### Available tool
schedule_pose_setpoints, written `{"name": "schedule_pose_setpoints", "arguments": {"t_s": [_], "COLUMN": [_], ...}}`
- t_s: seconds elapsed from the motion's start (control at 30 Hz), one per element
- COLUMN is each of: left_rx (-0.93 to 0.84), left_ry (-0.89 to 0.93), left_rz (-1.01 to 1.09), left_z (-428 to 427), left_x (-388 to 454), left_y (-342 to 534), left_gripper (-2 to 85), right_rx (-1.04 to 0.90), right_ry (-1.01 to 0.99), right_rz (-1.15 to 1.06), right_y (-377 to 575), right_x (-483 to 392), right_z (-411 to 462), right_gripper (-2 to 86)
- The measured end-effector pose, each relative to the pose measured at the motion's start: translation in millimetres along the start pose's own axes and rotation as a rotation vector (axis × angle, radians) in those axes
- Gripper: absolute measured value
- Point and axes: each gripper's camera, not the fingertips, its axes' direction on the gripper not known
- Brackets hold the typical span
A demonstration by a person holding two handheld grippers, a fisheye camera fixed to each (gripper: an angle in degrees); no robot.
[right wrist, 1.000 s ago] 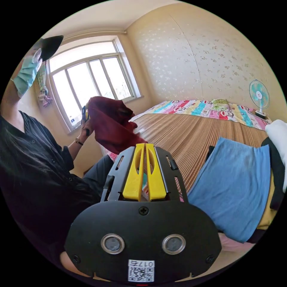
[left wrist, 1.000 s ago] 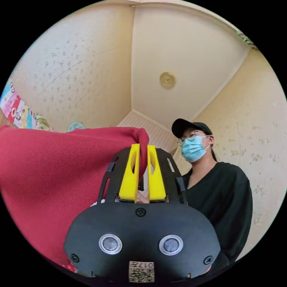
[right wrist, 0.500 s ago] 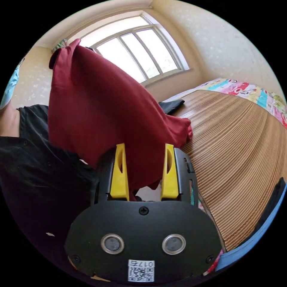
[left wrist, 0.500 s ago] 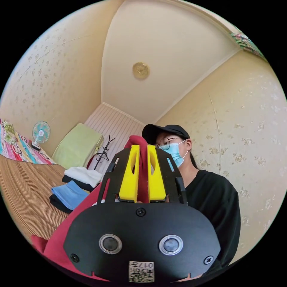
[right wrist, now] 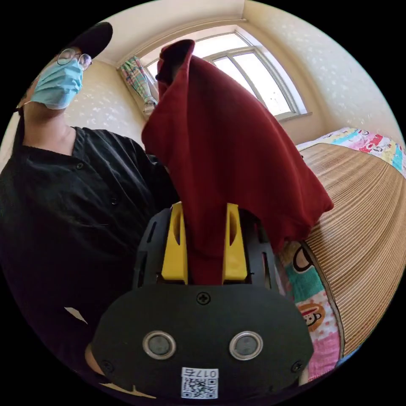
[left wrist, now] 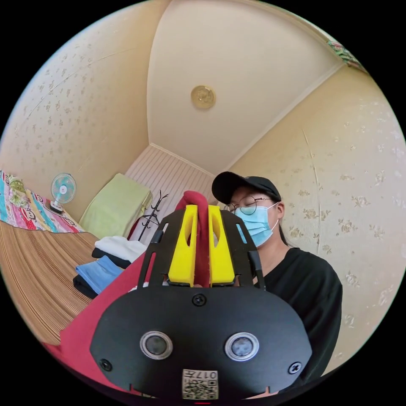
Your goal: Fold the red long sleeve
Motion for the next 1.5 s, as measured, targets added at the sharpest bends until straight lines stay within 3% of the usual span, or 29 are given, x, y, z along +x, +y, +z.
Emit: {"name": "schedule_pose_setpoints", "arguments": {"t_s": [0.13, 0.33, 0.47, 0.6, 0.67, 0.8, 0.87, 1.0, 1.17, 1.27, 1.43, 1.5], "left_rx": [-0.012, 0.043, 0.137, 0.236, 0.244, 0.125, 0.040, -0.041, -0.074, -0.300, -0.683, -0.748], "left_ry": [-0.195, -0.519, -0.639, -0.640, -0.746, -1.074, -1.143, -1.147, -1.419, -1.478, -1.348, -1.405], "left_rz": [0.105, 0.196, 0.233, 0.349, 0.405, 0.461, 0.417, 0.127, -0.308, -0.369, -0.576, -0.623], "left_z": [-16, -38, -64, -62, -50, -24, -21, -51, -104, -100, -93, -96], "left_x": [46, 95, 117, 148, 156, 121, 72, -108, -310, -369, -439, -447], "left_y": [-9, -9, 5, 18, 13, -32, -65, -153, -177, -117, 87, 141], "left_gripper": [4.9, 4.5, 4.2, 4.0, 3.9, 3.3, 3.1, 3.5, 6.2, 8.5, 10.7, 11.8], "right_rx": [0.234, 0.548, 0.716, 0.731, 0.748, 0.757, 0.708, 0.576, 0.156, -0.018, -0.165, -0.208], "right_ry": [0.301, 0.690, 0.817, 0.886, 1.000, 1.028, 1.071, 1.138, 1.196, 1.110, 1.006, 0.906], "right_rz": [0.105, -0.006, -0.291, -0.384, -0.418, -0.349, -0.268, -0.148, 0.183, 0.304, 0.333, 0.420], "right_y": [-11, -102, -126, -124, -118, -130, -153, -217, -324, -284, -139, -80], "right_x": [8, -62, -164, -213, -236, -232, -199, -104, 163, 243, 279, 296], "right_z": [-70, -192, -181, -156, -140, -137, -136, -142, -136, -115, -43, -14], "right_gripper": [5.2, 4.2, 4.1, 4.0, 3.8, 3.8, 3.7, 3.9, 5.7, 6.2, 6.5, 7.2]}}
